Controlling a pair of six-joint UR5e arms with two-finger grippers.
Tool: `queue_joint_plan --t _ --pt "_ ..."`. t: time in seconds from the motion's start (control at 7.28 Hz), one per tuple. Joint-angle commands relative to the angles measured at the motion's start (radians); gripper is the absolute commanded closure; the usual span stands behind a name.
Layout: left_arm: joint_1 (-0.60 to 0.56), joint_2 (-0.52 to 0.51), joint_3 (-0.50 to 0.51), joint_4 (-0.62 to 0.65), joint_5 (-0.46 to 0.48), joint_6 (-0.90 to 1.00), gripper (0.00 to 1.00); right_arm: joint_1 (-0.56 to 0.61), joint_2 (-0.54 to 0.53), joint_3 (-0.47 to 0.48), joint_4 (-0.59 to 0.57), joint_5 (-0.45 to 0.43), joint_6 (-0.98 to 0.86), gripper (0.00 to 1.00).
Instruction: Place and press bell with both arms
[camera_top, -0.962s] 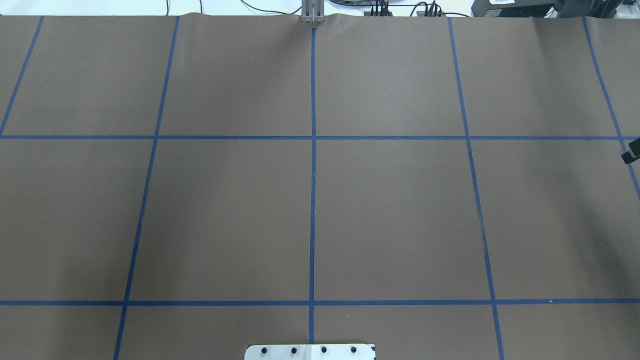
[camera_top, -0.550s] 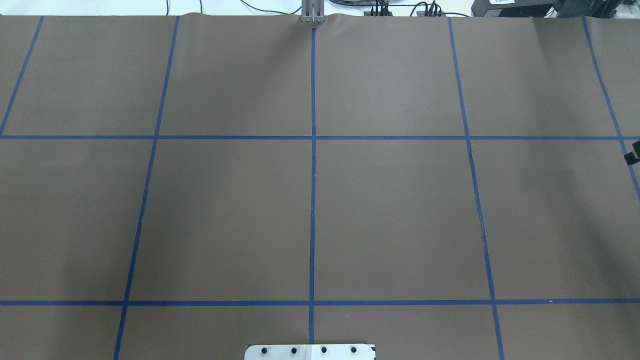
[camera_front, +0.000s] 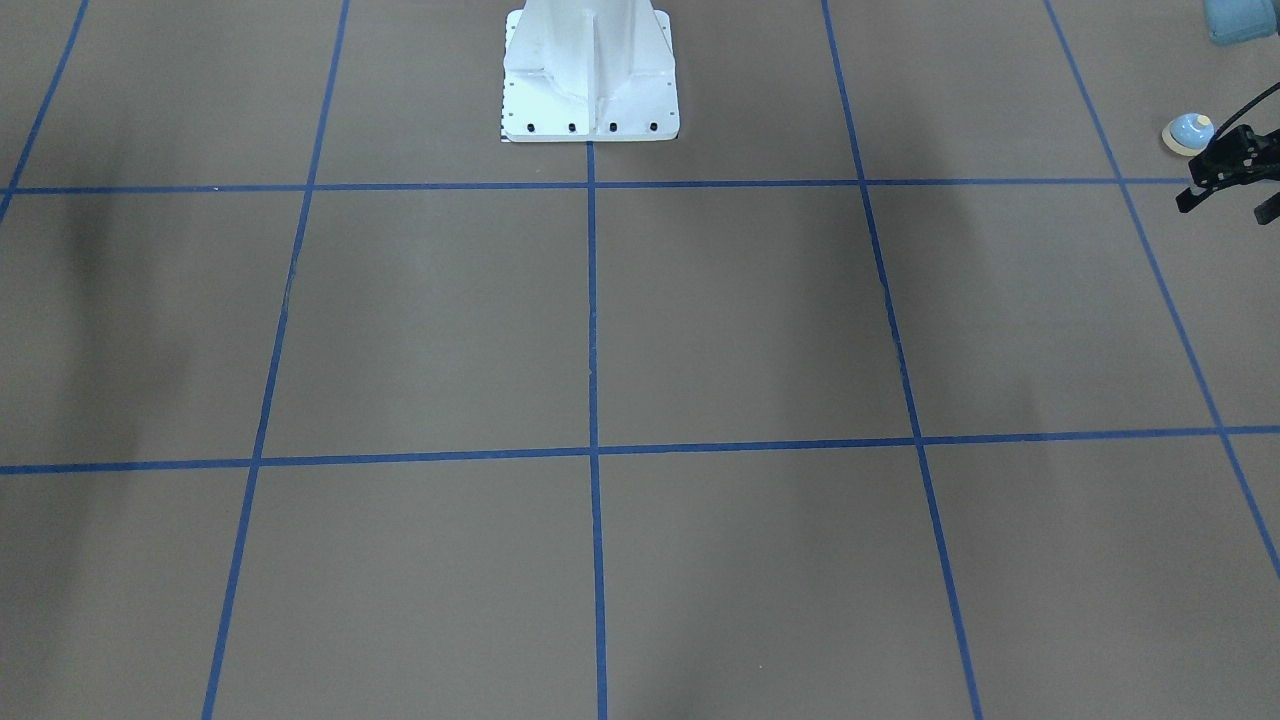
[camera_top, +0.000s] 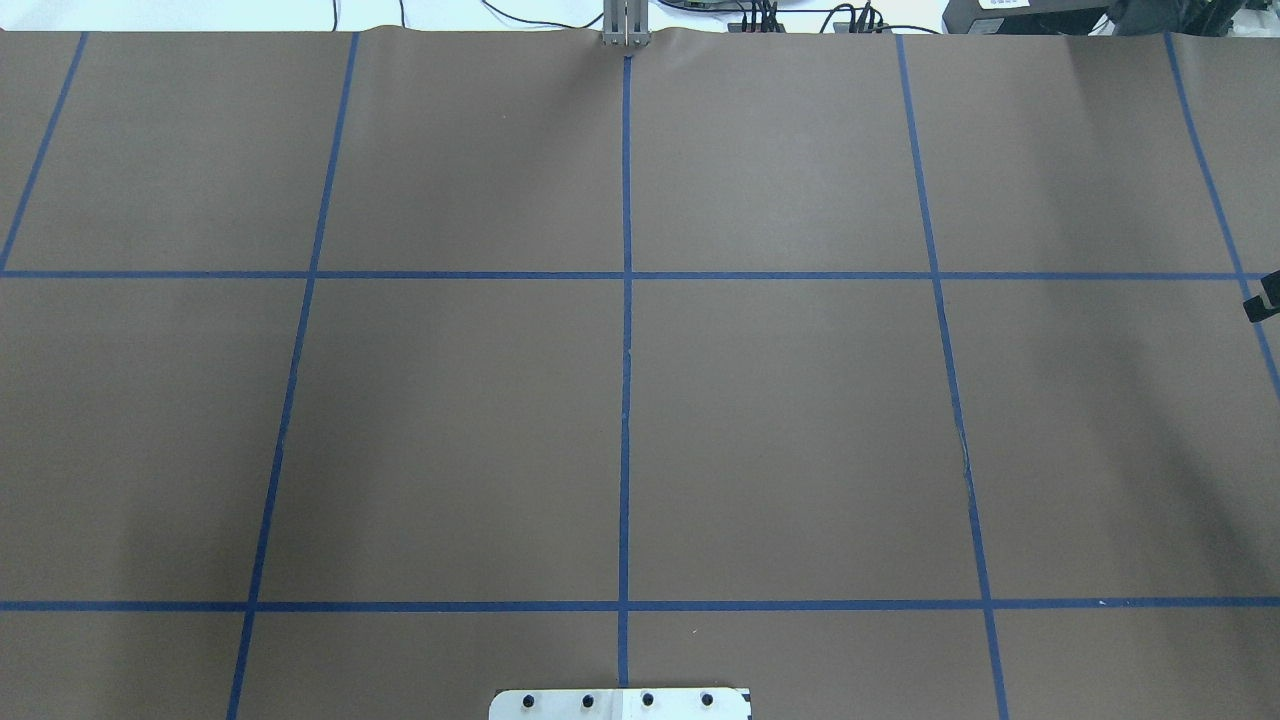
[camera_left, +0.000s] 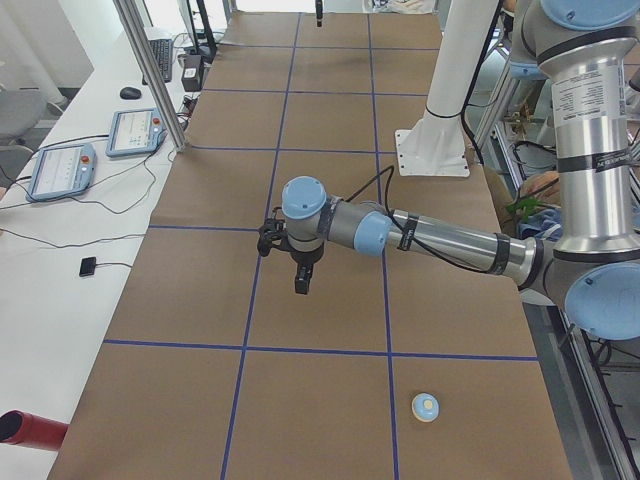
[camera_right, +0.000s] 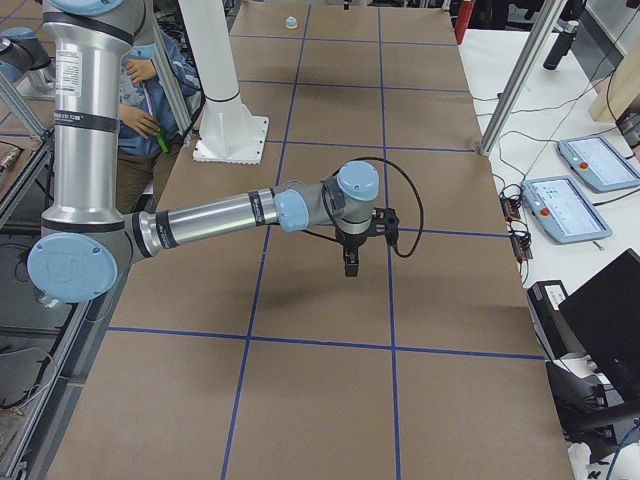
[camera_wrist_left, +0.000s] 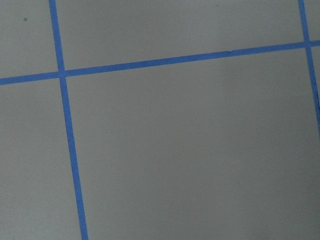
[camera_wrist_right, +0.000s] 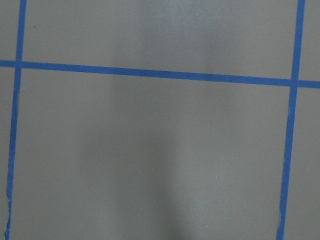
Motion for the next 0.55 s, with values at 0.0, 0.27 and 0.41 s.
queue_joint_plan --t 0.0,0.27,0.41 --pt "-0.001 0.006 0.017 0.000 0.012 0.009 0.00 -0.001 -0.003 -0.017 0.013 0.014 0.002 0.00" --pt "-0.009 0.024 0.128 -0.005 0.007 0.332 0.00 -0.001 0.000 -0.057 0.016 0.014 -0.012 0.00" --pt "-0.014 0.061 0.168 -0.006 0.010 0.371 0.00 -0.001 0.006 -0.064 0.016 0.014 -0.015 0.00"
